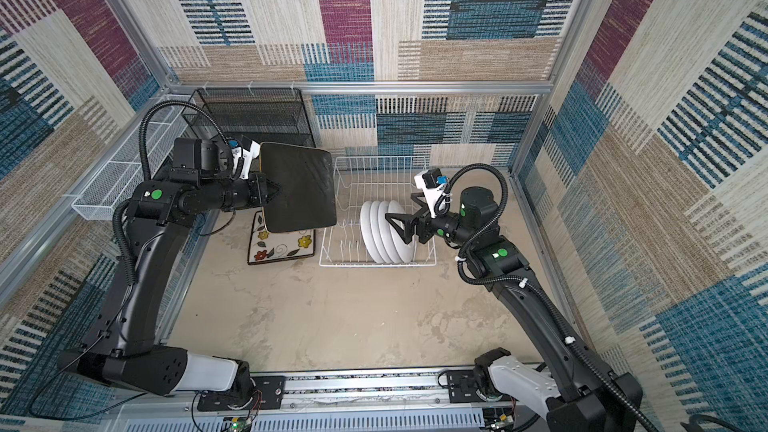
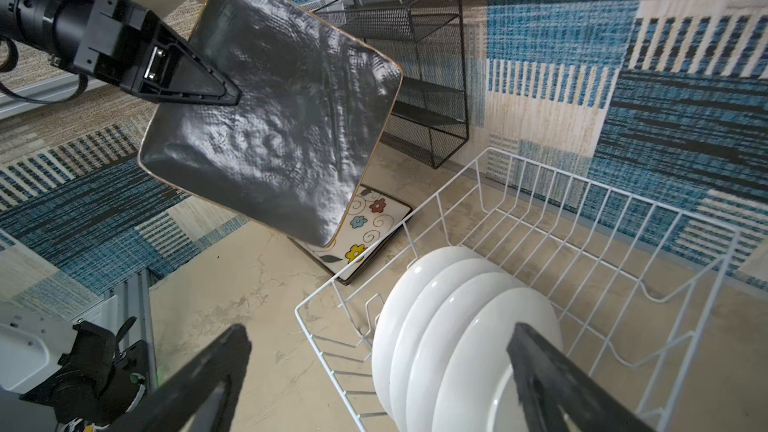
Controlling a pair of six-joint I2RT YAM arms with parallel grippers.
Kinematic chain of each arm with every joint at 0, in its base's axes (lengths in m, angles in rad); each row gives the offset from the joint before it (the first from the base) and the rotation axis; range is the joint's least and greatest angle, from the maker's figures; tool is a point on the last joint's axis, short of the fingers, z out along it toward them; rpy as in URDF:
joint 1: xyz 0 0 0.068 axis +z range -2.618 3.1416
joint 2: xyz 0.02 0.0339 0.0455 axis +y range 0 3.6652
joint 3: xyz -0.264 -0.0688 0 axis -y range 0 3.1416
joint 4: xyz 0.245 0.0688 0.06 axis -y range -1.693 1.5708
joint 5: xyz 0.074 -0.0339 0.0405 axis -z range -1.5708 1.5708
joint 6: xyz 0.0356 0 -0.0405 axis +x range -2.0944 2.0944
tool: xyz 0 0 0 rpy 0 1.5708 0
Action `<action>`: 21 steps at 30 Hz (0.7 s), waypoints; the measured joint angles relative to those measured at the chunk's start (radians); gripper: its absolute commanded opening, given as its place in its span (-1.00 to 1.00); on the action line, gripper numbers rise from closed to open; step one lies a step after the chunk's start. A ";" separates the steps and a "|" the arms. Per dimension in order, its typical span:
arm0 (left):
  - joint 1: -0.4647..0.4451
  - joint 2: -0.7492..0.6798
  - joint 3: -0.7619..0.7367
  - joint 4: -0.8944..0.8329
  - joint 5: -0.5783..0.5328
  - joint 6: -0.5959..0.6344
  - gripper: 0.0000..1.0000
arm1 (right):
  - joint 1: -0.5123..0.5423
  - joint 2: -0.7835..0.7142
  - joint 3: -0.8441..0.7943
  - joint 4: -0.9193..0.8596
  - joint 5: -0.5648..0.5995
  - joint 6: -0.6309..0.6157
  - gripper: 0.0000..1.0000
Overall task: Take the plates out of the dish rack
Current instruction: 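Carry the dark plate with the left gripper over the floral plate stack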
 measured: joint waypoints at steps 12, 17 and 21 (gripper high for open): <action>0.079 0.058 -0.002 -0.110 -0.108 0.123 -1.00 | 0.109 0.091 0.014 -0.005 0.044 0.003 0.98; 0.134 0.095 -0.032 -0.120 -0.088 0.157 -1.00 | 0.129 0.129 0.040 -0.016 0.047 -0.008 0.99; 0.183 0.133 -0.057 -0.114 -0.037 0.180 -1.00 | 0.134 0.159 0.066 -0.023 0.047 -0.018 0.98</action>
